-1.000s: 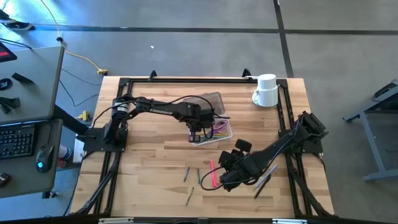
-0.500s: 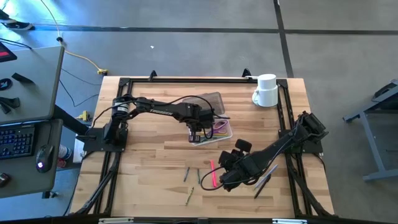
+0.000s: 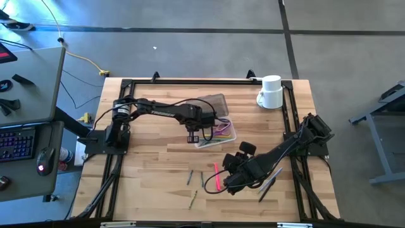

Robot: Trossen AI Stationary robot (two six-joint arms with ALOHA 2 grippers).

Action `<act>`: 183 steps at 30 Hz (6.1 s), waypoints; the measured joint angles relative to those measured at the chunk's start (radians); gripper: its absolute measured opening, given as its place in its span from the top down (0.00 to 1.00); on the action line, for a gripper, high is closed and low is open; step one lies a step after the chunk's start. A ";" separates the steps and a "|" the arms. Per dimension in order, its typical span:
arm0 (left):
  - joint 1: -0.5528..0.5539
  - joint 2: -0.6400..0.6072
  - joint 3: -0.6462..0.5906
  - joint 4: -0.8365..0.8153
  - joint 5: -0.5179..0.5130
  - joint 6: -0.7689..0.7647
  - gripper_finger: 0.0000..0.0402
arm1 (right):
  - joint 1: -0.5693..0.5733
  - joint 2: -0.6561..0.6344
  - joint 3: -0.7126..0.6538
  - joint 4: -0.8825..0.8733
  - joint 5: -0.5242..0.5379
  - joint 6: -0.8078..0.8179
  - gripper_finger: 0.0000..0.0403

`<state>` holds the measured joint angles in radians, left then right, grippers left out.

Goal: Pick & place school supplies into a supply box
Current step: Adjust the orange pencil, then put the blue pencil into the gray supply box

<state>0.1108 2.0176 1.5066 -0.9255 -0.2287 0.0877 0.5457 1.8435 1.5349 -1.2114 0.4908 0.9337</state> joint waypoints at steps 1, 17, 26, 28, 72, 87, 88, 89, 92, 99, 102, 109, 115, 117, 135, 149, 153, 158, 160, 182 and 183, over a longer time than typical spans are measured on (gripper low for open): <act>0.000 0.000 0.000 -0.002 0.000 -0.008 0.95 | 0.000 0.000 0.000 0.000 0.000 0.000 0.75; 0.000 -0.049 0.000 0.008 0.014 0.005 0.93 | 0.000 0.000 0.000 0.000 0.000 0.000 0.75; 0.000 -0.050 0.000 0.030 0.012 0.078 0.82 | 0.000 0.000 0.000 0.001 -0.001 0.000 0.75; 0.000 -0.050 0.000 0.058 0.011 0.104 0.78 | 0.000 0.000 0.000 0.002 -0.001 0.000 0.75; -0.036 0.032 0.115 -0.038 -0.251 0.059 0.90 | -0.001 -0.001 0.000 0.015 0.001 -0.026 0.75; -0.040 0.032 0.137 0.169 -0.088 -0.042 0.83 | -0.001 -0.001 0.000 0.023 0.001 -0.044 0.75; -0.040 0.032 0.137 0.175 -0.088 -0.042 0.83 | -0.001 -0.001 0.000 0.023 0.000 -0.044 0.75; -0.039 0.032 0.137 0.176 -0.088 -0.041 0.83 | 0.000 -0.001 0.000 0.023 0.000 -0.044 0.75; -0.039 0.033 0.136 0.157 -0.091 -0.041 0.83 | -0.001 -0.001 0.000 0.023 0.000 -0.044 0.75; -0.039 0.033 0.136 0.130 -0.096 -0.041 0.74 | -0.001 0.000 0.000 0.023 0.000 -0.045 0.75; -0.039 0.033 0.136 0.130 -0.096 -0.038 0.67 | -0.001 0.000 0.000 0.023 0.000 -0.044 0.75; -0.039 0.033 0.135 0.127 -0.103 -0.010 0.56 | -0.001 0.000 0.000 0.024 0.000 -0.045 0.75; -0.039 0.033 0.169 -0.033 -0.107 -0.007 0.57 | -0.001 0.000 0.000 0.023 0.000 -0.044 0.75; -0.038 0.034 0.174 -0.109 -0.116 -0.042 0.59 | -0.001 0.000 0.000 0.024 0.002 -0.044 0.75; -0.030 -0.237 0.145 -0.373 -0.235 -0.172 0.63 | 0.137 -0.044 -0.069 0.065 0.159 -0.077 0.76; -0.024 -0.831 -0.481 0.269 -0.218 -0.117 0.63 | 0.124 -0.361 -0.606 0.722 0.019 0.034 0.81; -0.024 -0.922 -0.605 0.404 -0.227 -0.033 0.63 | 0.113 -0.408 -0.702 0.967 0.063 -0.184 0.82; -0.024 -0.943 -0.631 0.466 -0.230 0.037 0.63 | 0.115 -0.413 -0.772 1.204 0.012 -0.394 0.82; -0.024 -0.943 -0.631 0.460 -0.226 0.040 0.63 | 0.117 -0.413 -0.791 1.232 -0.074 -0.446 0.83; -0.024 -0.936 -0.631 0.452 -0.225 -0.121 0.63 | 0.176 -0.409 -0.798 0.954 -0.406 -0.294 0.87; -0.024 -0.936 -0.631 0.452 -0.225 -0.129 0.63 | 0.174 -0.409 -0.798 0.956 -0.385 -0.325 0.87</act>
<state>0.0872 1.0820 0.8757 -0.4737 -0.4540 -0.0410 0.7197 1.4342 0.7368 -0.2558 0.1062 0.6091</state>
